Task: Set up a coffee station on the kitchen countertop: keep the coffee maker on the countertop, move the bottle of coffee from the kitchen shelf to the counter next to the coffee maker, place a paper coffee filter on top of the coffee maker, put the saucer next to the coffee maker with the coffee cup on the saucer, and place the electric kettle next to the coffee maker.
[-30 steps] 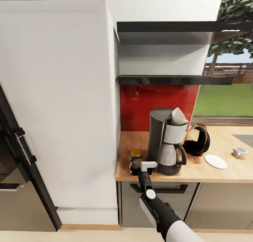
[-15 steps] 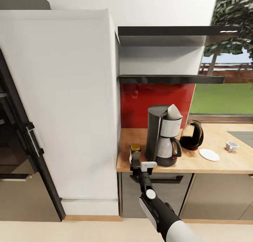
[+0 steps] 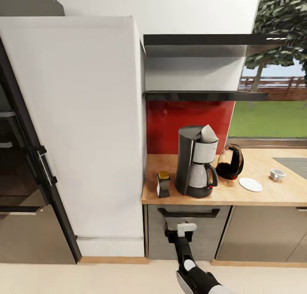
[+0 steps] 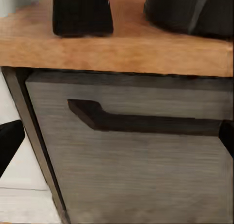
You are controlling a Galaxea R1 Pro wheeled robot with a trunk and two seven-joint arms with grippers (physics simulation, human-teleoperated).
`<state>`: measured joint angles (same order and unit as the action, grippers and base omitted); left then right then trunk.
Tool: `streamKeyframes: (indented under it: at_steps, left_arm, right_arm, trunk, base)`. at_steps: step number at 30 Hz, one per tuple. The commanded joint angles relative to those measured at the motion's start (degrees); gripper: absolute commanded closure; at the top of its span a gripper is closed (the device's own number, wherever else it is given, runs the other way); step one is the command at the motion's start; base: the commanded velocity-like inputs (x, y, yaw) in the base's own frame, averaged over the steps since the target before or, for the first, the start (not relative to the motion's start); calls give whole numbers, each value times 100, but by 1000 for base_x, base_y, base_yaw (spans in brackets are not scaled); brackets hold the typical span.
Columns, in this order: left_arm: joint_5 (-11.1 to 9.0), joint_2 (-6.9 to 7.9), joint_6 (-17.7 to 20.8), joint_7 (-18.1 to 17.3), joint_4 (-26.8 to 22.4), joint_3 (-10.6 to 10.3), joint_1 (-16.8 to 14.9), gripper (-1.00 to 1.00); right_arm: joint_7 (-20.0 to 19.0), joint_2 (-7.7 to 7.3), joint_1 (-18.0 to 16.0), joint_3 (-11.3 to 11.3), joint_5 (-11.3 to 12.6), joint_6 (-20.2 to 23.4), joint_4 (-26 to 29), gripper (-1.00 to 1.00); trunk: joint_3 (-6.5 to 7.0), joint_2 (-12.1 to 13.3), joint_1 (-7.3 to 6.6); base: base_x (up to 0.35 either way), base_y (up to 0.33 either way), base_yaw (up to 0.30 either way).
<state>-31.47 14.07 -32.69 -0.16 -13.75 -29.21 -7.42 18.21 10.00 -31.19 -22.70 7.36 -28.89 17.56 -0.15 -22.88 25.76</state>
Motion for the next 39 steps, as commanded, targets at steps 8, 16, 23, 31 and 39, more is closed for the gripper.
streamKeyframes:
  at_steps: [8,16,23,31,39]
  left_arm:
    - [-41,-23,-5,-15,8,-86,34,-100]
    - [99,-42,92,-9,697,-96,38,-100]
    - [64,-43,1328,23,1382,-43,32,-100]
    - [62,-44,2224,23,1399,-40,41,-100]
    - [72,-59,2241,345,1399,-52,56,-100]
  right_arm:
    - [24,0,248,-54,32,-701,-1547,-100]
    - [-31,0,531,-52,29,2589,-1589,-100]
    - [-1230,0,782,84,36,3344,-1582,-100]
    - [-1483,-151,790,1685,14,3355,-1578,-100]
    - [-1465,-414,803,1786,2,3355,-1597,-100]
  trunk:
    - [-1,-5,2]
    - [-1,-5,2]
    - [-1,-5,2]
    - [-1,-5,2]
    - [-1,-5,2]
  base:
    - [-3,0,0]
    - [0,0,0]
    - [0,0,0]
    - [0,0,0]
    - [0,0,0]
